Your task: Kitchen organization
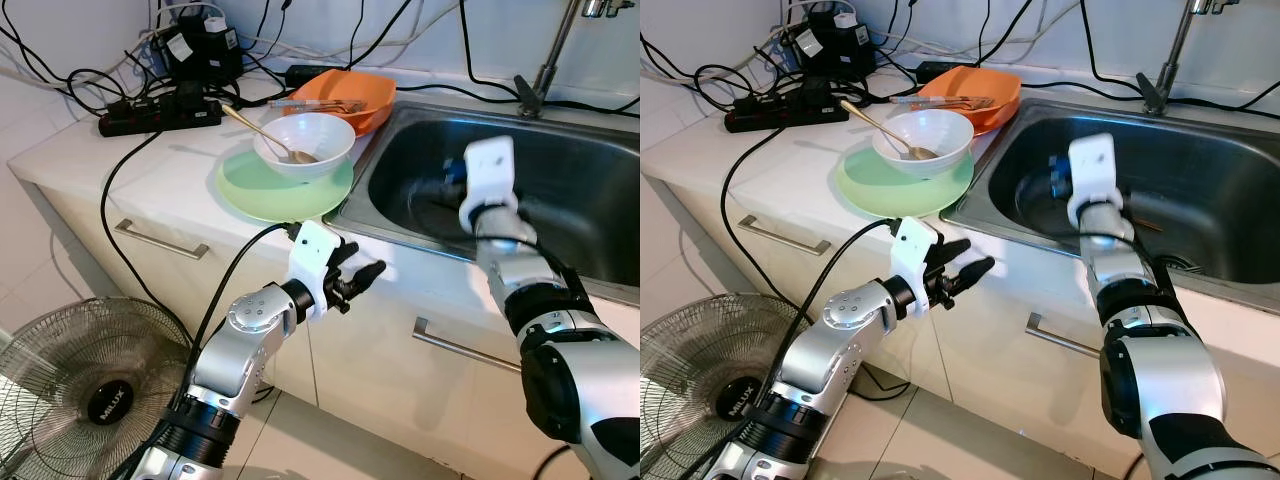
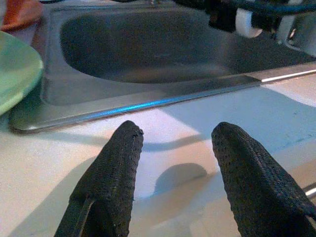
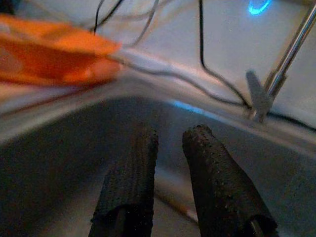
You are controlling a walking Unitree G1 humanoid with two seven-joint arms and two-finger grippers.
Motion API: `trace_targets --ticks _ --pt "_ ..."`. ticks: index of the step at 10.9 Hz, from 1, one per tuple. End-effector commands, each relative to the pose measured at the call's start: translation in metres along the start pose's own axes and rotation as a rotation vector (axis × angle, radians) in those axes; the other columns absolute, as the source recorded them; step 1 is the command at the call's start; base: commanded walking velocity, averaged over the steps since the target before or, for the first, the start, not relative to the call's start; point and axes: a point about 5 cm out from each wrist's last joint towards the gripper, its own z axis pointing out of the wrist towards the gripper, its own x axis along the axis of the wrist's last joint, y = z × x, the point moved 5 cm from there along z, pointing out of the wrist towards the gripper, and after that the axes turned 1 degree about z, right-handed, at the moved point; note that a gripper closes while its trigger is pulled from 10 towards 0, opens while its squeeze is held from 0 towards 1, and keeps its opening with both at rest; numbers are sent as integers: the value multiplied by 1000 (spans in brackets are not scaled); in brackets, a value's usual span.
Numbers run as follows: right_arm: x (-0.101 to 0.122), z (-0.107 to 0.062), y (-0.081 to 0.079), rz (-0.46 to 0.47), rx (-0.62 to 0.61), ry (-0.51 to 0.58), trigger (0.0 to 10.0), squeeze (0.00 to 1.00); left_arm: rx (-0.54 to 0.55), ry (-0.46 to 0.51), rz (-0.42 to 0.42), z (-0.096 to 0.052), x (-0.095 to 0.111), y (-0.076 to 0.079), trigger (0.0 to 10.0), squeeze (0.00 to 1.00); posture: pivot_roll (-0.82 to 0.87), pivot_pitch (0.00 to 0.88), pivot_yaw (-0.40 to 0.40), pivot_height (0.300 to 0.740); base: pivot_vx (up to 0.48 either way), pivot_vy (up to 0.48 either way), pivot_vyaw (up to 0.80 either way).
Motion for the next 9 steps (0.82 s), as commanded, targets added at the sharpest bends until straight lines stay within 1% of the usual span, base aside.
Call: trace_targets --ticks 1,3,4,5,6,7,8,9 --pt "8 -1 0 44 -23 52 10000 0 45 8 10 -1 3 -10 10000 0 82 0 84 740 0 0 0" --pt "9 -8 -4 74 -40 110 10000 0 102 29 10 0 6 -19 10000 0 76 0 83 740 0 0 0" --pt "5 -15 -11 81 -36 132 10000 0 126 35 8 1 6 -24 10000 0 76 0 83 740 0 0 0" --pt "5 -24 -22 102 -10 162 10000 0 129 37 8 1 6 -24 10000 0 64 0 85 740 0 0 0" --pt "4 -32 -30 113 6 186 10000 0 136 41 7 2 6 -25 10000 0 56 0 86 740 0 0 0" --pt "2 -39 -32 129 8 192 10000 0 141 43 7 3 6 -26 10000 0 53 0 85 740 0 0 0" --pt "5 -48 -34 143 13 210 10000 0 151 55 5 5 8 -27 10000 0 47 0 85 740 0 0 0" --pt "6 -52 -35 145 17 217 10000 0 160 62 2 5 8 -28 10000 0 47 0 85 740 0 0 0"
